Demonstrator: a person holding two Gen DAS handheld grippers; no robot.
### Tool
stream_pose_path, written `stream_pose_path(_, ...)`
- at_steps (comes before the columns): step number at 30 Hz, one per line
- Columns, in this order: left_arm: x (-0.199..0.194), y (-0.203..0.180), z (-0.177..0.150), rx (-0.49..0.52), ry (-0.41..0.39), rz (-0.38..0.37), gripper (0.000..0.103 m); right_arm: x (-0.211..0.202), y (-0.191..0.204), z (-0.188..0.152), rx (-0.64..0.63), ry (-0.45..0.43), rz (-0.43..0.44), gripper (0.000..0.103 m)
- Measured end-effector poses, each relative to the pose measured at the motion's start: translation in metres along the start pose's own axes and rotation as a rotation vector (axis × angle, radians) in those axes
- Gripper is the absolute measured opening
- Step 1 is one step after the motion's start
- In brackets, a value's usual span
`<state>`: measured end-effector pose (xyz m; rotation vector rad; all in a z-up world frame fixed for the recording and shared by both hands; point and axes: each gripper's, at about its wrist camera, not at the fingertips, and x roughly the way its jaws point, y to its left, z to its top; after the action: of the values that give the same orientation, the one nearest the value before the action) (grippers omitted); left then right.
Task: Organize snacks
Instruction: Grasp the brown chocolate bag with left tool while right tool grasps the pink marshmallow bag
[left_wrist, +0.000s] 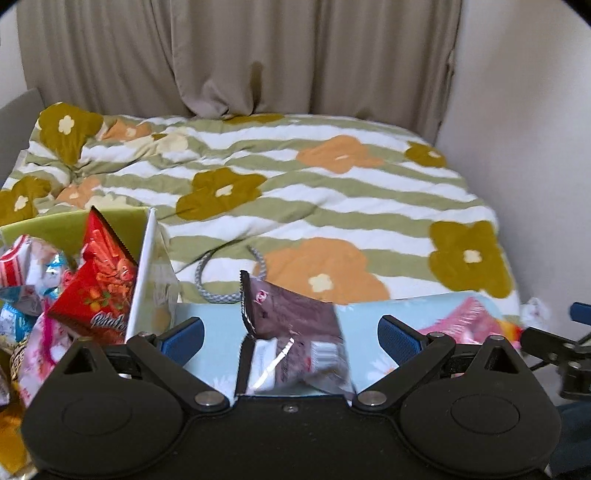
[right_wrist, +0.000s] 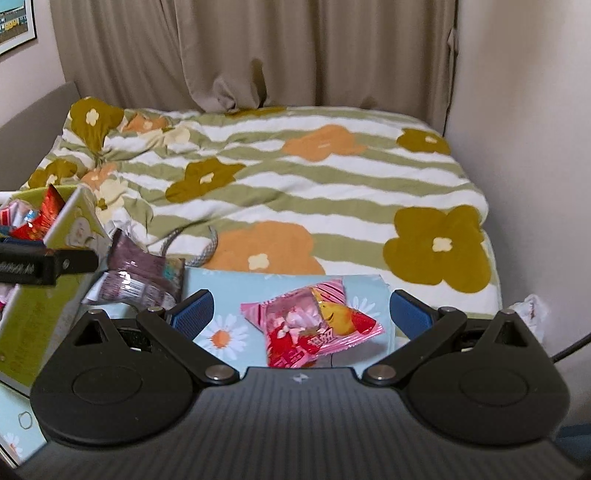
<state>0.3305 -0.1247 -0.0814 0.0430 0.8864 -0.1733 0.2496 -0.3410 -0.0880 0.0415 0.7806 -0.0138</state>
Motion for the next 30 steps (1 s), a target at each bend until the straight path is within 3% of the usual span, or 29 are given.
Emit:
stream_pose_path(6,0.046,0.007,0.004,-0.028,0.083,-0.002,0.102,0.040,-0.005,0.007,-0.033,0.058,0.045,0.103)
stream_pose_path(16,0.098,0.020,0.006,-0.151,0.212,-0.073,0.101,0.088,-0.014,0.008,-0.067,0.141,0.106,0.103)
stream_pose_path(18,0.104,0.023,0.004,-0.171,0.226,-0.096,0.096,0.095,-0.016,0.007,-0.067,0.155,0.108,0.103)
stream_pose_path(19,0.106,0.023,0.003,-0.180,0.237,-0.114,0.083,0.099,-0.017,0.006,-0.067,0.163,0.109,0.103)
stream_pose_path(21,0.110,0.025,0.002,-0.201,0.246,-0.137,0.082,0.103,-0.019,0.005,-0.059,0.179,0.119,0.103)
stream_pose_path(25,0.105,0.022,0.000,-0.185,0.238,-0.121,0.074,0.109,-0.023,0.003,-0.021,0.199,0.140,0.103)
stream_pose_path(30,0.098,0.023,-0.005,-0.180,0.246,-0.111,0.071,0.114,-0.025,0.001,-0.012,0.221,0.142,0.103)
